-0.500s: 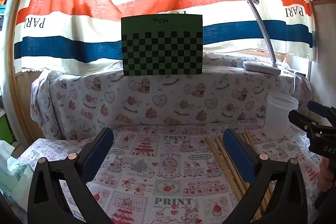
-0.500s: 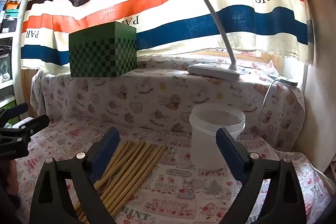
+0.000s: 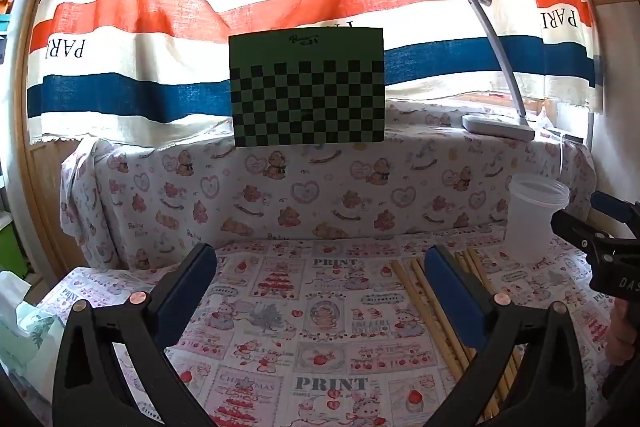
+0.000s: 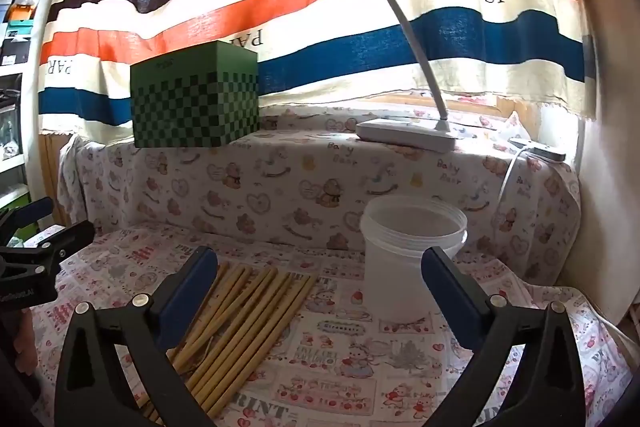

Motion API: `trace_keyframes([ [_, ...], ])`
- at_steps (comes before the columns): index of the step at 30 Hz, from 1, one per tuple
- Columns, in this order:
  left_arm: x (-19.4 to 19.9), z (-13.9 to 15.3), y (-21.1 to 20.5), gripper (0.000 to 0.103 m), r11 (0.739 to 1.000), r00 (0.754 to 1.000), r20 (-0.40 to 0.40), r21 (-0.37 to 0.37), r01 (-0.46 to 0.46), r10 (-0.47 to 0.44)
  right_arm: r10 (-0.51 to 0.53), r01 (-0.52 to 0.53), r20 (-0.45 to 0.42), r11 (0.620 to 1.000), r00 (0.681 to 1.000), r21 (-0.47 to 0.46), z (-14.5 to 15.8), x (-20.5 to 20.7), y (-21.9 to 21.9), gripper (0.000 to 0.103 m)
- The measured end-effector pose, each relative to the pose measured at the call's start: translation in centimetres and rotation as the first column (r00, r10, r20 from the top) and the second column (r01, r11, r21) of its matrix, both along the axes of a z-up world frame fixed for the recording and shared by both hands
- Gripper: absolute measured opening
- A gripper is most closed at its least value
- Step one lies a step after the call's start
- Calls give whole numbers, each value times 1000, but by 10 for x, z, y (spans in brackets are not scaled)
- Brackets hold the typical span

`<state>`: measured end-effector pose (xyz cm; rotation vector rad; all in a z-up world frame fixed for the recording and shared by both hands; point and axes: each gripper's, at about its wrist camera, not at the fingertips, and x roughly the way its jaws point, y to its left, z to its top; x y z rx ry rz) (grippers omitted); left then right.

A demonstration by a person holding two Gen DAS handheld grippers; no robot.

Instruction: Organize utensils

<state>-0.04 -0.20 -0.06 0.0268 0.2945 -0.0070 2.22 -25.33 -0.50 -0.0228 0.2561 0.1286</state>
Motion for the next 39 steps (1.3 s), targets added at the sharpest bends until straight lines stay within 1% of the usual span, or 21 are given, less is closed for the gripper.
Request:
trace_keyframes([
  [11,1,-1,0,103,1000,1000,-9,3,-17,18,8,-8,3,1000,1000,-4,1,1,-2,103],
  [27,3,-2,1,103,1000,1000,-23,4,-13,13,10,-10,-8,1000,1000,-8,0,3,-1,103],
  [39,0,0,-2,103,1000,1000,-5,18,-10,10,10,-10,3,1000,1000,-9,1,1,-1,103],
])
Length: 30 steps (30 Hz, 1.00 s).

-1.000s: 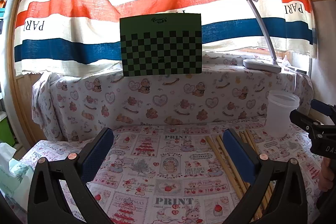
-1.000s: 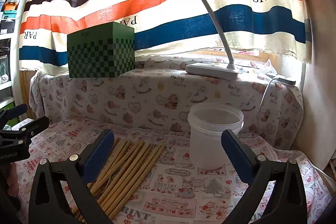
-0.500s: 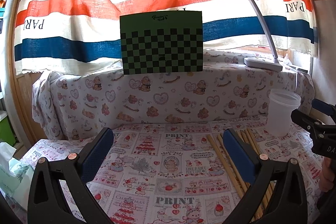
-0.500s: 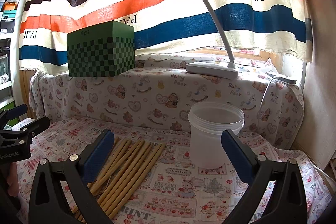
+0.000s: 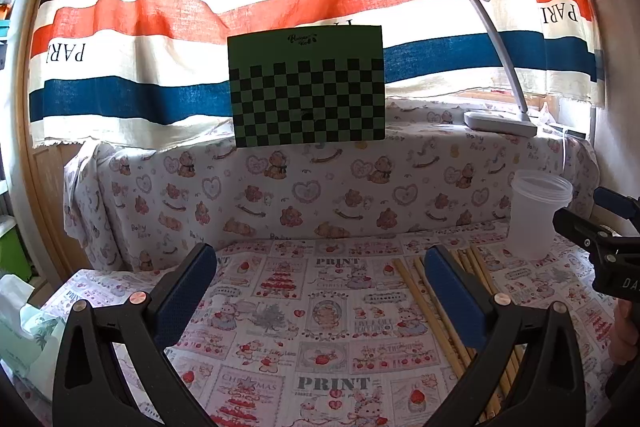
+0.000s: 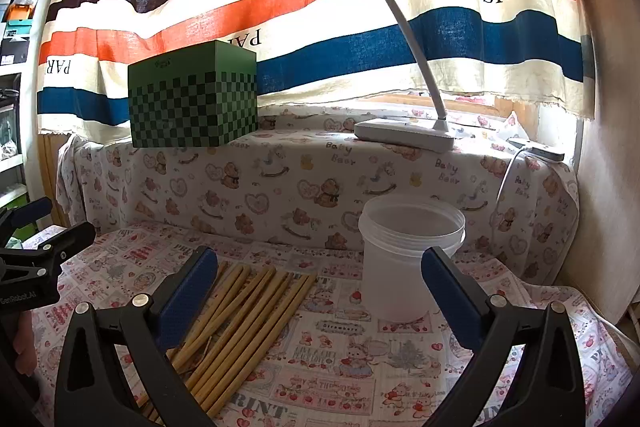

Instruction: Organize utensils

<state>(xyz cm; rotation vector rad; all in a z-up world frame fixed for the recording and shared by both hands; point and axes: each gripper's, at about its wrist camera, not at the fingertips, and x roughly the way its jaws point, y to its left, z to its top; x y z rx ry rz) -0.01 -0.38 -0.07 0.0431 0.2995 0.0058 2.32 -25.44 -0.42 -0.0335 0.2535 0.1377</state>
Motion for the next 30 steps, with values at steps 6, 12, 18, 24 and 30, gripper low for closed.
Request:
trace_keyframes([
  [6,0,0,-1,103,1000,1000,-4,1,-4,4,5,-5,-3,1000,1000,-3,0,0,1,103],
  [12,-4,2,-7,103,1000,1000,17,31,4,-5,7,-7,-5,1000,1000,-4,0,0,1,103],
  [18,-2,2,-7,103,999,1000,12,33,2,-3,7,-7,-5,1000,1000,-4,0,0,2,103],
  [24,-1,2,-7,103,999,1000,9,34,3,-3,6,-6,-6,1000,1000,-4,0,0,2,103],
  [30,-1,1,-7,103,999,1000,8,36,13,-14,10,-10,-8,1000,1000,-2,0,1,1,103],
])
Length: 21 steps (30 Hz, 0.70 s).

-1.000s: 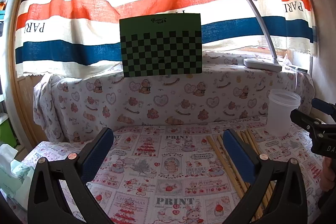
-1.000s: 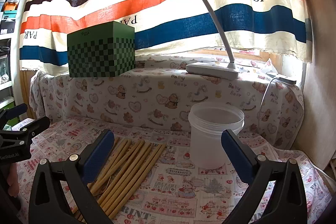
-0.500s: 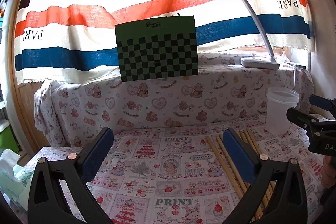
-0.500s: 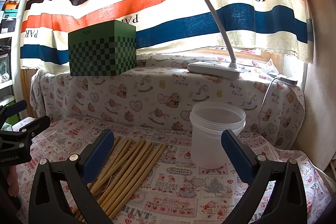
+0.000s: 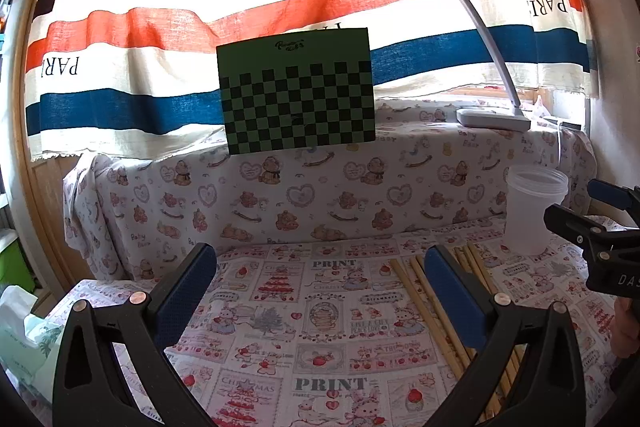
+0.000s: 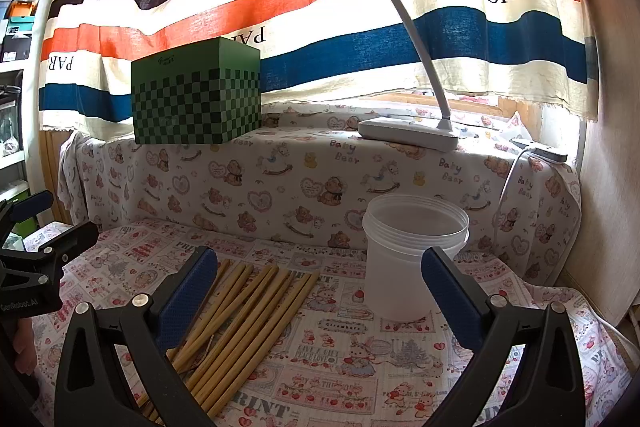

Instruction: Organize utensils

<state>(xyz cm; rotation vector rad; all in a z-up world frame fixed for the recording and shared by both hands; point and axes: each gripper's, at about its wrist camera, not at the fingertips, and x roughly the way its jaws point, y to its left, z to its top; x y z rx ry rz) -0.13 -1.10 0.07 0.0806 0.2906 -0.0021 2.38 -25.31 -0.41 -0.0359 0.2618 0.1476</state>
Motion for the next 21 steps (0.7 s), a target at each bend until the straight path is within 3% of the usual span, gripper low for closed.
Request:
trace_keyframes([
  [9,2,-1,1,103,1000,1000,-14,2,-20,20,5,-5,-2,1000,1000,-3,-1,-1,3,103],
  [16,-1,0,-8,103,999,1000,2,48,-19,19,0,0,-2,1000,1000,-3,-1,-1,2,103],
  [21,2,0,-3,103,999,1000,-10,26,-21,21,-19,19,-5,1000,1000,4,-1,0,-1,103],
])
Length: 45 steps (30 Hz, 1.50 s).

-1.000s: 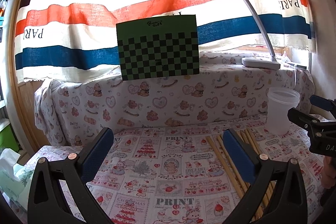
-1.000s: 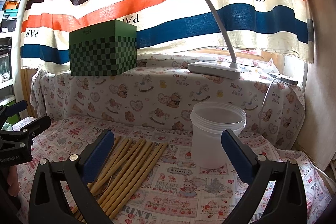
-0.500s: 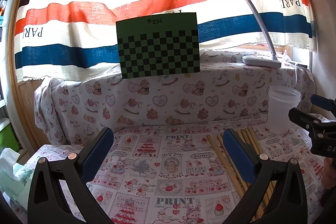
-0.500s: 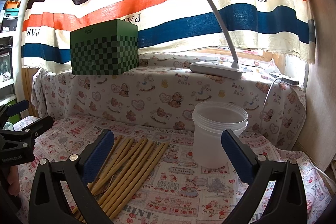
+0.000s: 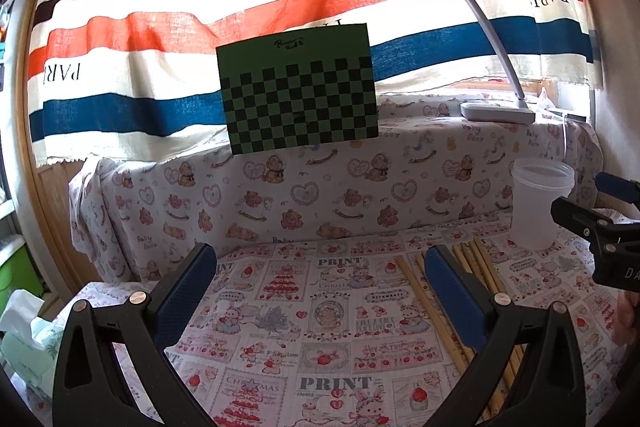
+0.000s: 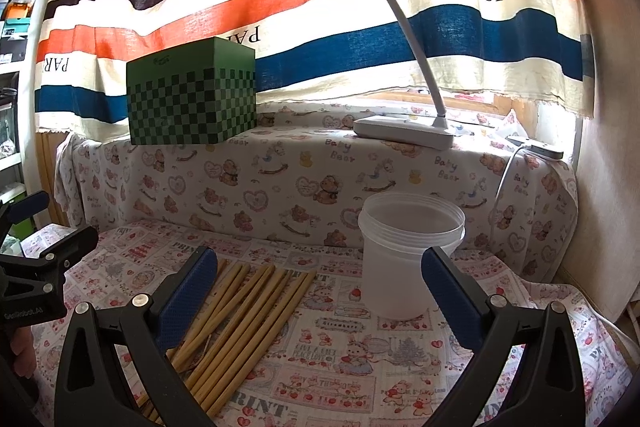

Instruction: Organize utensils

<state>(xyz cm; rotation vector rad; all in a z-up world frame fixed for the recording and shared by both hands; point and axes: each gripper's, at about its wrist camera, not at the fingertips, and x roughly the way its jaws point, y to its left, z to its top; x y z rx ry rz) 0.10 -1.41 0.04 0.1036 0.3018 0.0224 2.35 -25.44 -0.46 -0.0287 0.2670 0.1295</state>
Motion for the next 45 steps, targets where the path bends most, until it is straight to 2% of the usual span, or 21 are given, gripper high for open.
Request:
trace_keyframes([
  [6,2,-2,5,103,999,999,-12,-38,36,-36,-3,3,-3,1000,1000,-7,0,0,0,103],
  [10,8,-2,10,103,999,999,-32,-54,7,-9,-11,11,4,1000,1000,-5,0,-1,0,103],
  [14,9,-3,16,103,996,999,-38,-88,23,-26,-28,28,2,1000,1000,-3,0,-1,0,103],
  [16,7,-3,16,103,996,999,-30,-89,29,-32,-113,113,-21,994,993,11,0,2,-3,103],
  [18,4,-2,15,103,995,999,-13,-90,35,-36,-106,107,-37,994,994,36,-1,5,-8,102],
  [20,1,-1,15,103,995,999,4,-90,44,-44,-112,113,-43,993,993,42,-1,6,-10,94],
  [27,2,0,18,100,994,1000,-3,-106,31,-31,-95,95,-4,995,995,7,-1,-2,-4,93],
  [36,2,0,20,98,994,999,-6,-107,33,-33,-118,118,-23,993,993,7,-1,-2,-6,93],
  [38,6,-1,23,98,991,997,-36,-125,56,-61,-117,118,-41,993,992,27,-2,0,-8,93],
  [42,15,-4,22,85,990,991,-114,-129,56,-71,-41,58,-129,989,991,133,-1,7,-19,93],
  [45,21,-5,22,79,988,984,-161,-147,50,-74,35,11,-197,973,980,231,-1,14,-29,86],
])
